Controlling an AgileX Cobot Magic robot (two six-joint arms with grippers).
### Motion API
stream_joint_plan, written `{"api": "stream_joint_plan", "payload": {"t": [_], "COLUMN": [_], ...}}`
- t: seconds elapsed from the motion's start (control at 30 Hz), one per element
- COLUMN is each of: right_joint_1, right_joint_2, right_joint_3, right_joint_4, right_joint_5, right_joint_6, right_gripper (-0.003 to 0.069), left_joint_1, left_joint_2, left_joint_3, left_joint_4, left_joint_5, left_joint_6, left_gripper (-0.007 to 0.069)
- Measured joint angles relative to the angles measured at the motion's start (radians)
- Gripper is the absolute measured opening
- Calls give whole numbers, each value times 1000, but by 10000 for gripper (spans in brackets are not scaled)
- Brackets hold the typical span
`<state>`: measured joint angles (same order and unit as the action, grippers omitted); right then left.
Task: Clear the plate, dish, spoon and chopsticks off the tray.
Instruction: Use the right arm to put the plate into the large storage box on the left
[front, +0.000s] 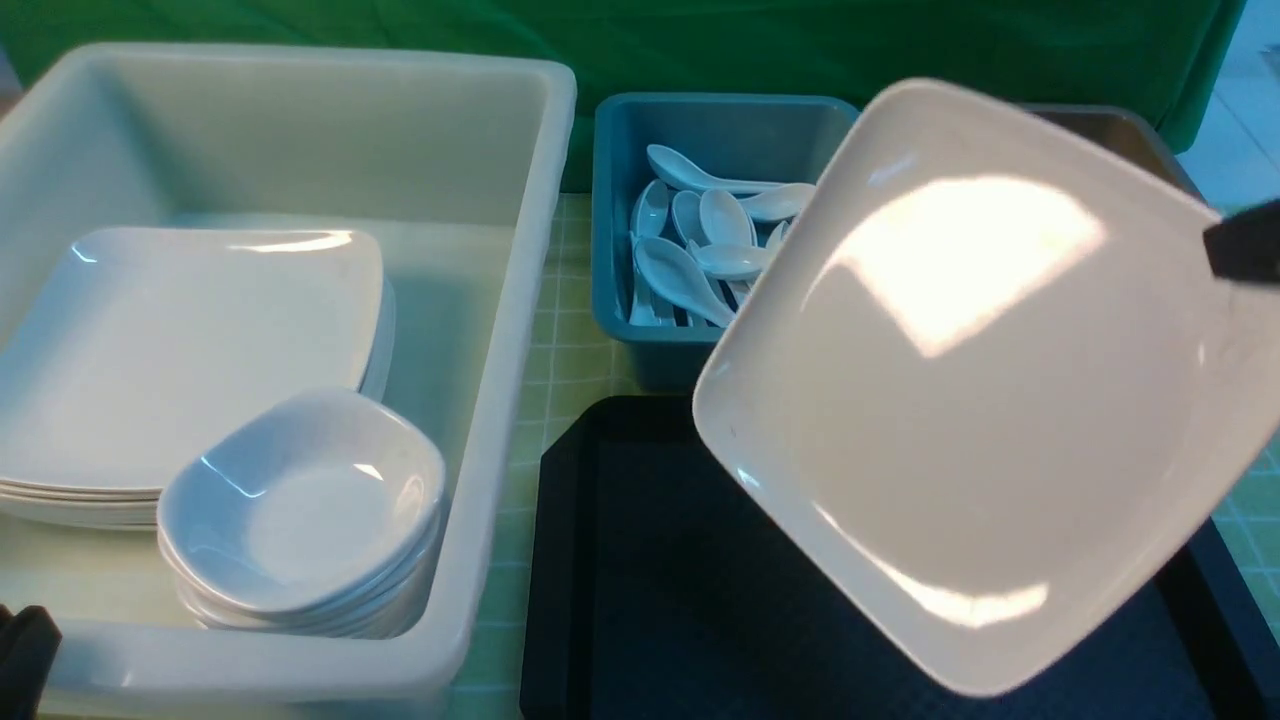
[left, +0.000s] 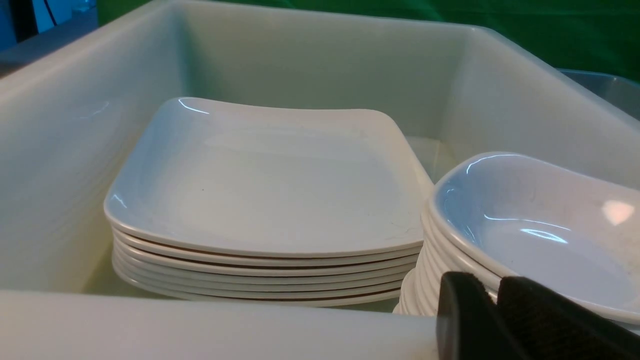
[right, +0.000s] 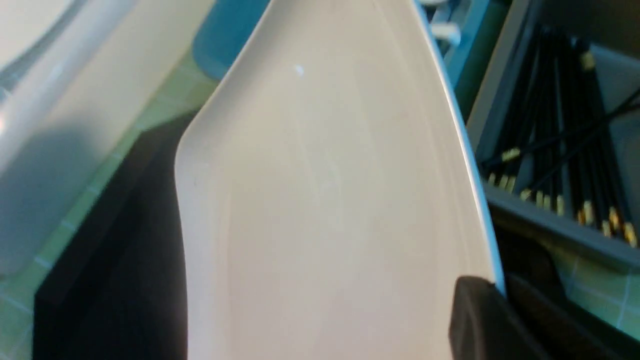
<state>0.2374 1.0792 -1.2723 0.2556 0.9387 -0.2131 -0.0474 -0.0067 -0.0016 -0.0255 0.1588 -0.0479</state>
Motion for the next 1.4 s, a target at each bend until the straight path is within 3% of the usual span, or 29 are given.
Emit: {"api": "stream_joint_plan", "payload": {"t": [0.1, 0.27, 0.47, 0.73, 0.9, 1.1, 1.4], "right_joint_1": [0, 29, 152, 337, 404, 443, 474], "right_joint_2": [3, 73, 285, 568, 751, 932, 1057], "right_joint_3": [-63, -158, -232, -431, -598, -744, -766], "right_joint_4": [53, 251, 460, 500, 511, 511, 509], "right_joint_5": [-26, -141, -279, -469, -545, -601, -678], "right_joint_6": [3, -33, -103, -114, -93, -20, 7], "right_gripper": [23, 23, 23, 26, 26, 26, 26], "left_joint_1": [0, 0, 0, 0, 0, 0, 0], "left_joint_2": [0, 0, 0, 0, 0, 0, 0], "left_joint_3": [0, 0, 0, 0, 0, 0, 0], "left_joint_4": [1, 2, 2, 2, 2, 3, 5], "left_joint_5": [0, 0, 0, 0, -1, -1, -2], "left_joint_6": [0, -2, -2, -2, -2, 0, 0], "left_gripper": [88, 95, 99, 111, 117, 125, 135]}}
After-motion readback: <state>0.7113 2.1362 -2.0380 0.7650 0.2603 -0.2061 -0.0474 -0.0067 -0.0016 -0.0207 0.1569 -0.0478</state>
